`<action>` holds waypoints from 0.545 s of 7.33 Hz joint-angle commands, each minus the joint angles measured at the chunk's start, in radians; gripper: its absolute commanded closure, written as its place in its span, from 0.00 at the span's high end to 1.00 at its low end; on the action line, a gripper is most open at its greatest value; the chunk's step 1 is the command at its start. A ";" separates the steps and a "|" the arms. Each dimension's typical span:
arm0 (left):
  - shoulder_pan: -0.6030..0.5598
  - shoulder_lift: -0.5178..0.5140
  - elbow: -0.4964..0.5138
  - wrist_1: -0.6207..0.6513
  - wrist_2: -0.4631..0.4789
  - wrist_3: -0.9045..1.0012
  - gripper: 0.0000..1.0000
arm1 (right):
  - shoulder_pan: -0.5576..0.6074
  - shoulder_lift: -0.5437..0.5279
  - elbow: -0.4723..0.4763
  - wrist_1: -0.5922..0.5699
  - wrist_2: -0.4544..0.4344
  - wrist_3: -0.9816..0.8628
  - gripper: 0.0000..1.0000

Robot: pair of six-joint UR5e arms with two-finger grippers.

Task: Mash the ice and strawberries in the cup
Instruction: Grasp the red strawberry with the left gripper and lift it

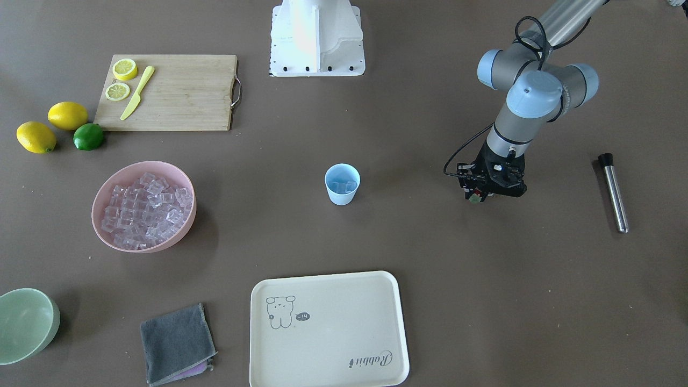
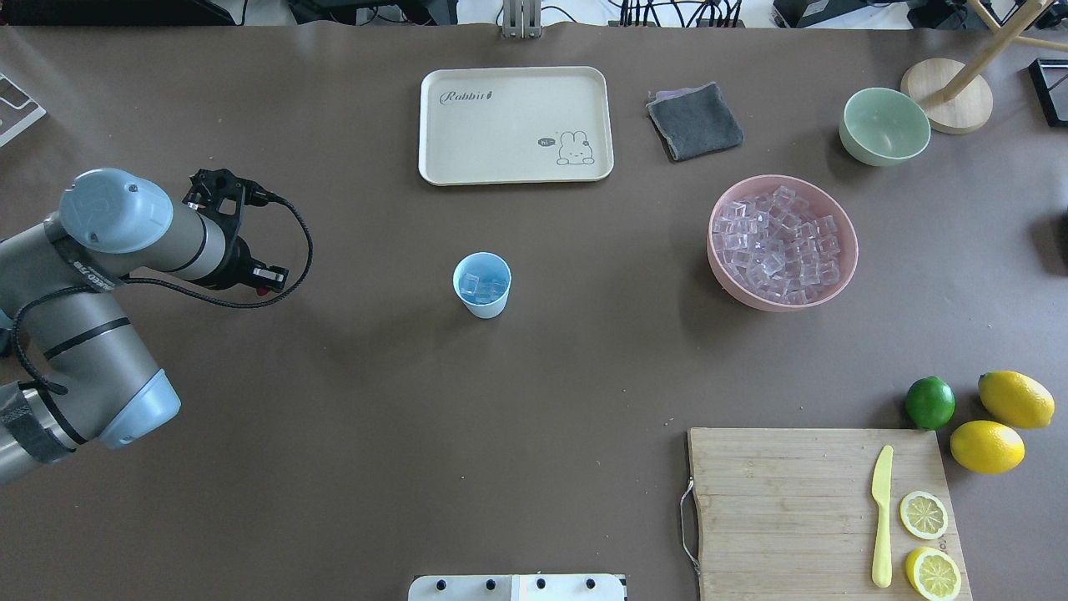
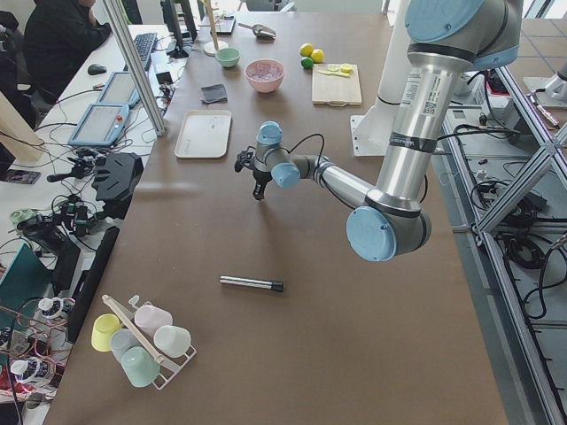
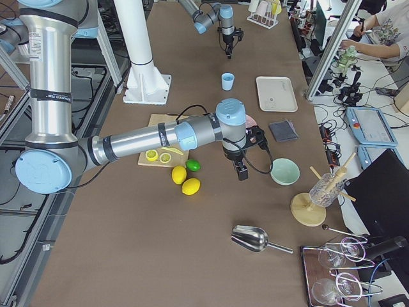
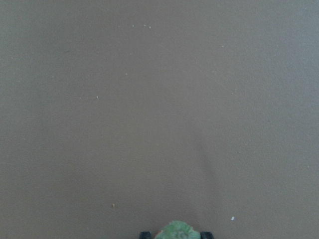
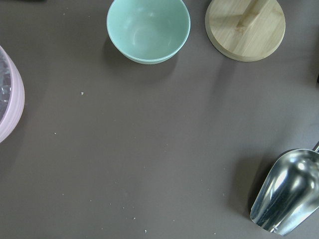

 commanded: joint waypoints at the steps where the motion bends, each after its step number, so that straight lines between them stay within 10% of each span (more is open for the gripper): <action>1: -0.034 -0.080 -0.072 0.064 -0.001 -0.046 0.00 | 0.000 0.005 -0.005 0.000 0.000 -0.003 0.98; 4: 0.065 -0.309 -0.093 0.222 0.006 -0.251 0.00 | 0.001 -0.010 -0.034 0.023 -0.002 -0.016 0.98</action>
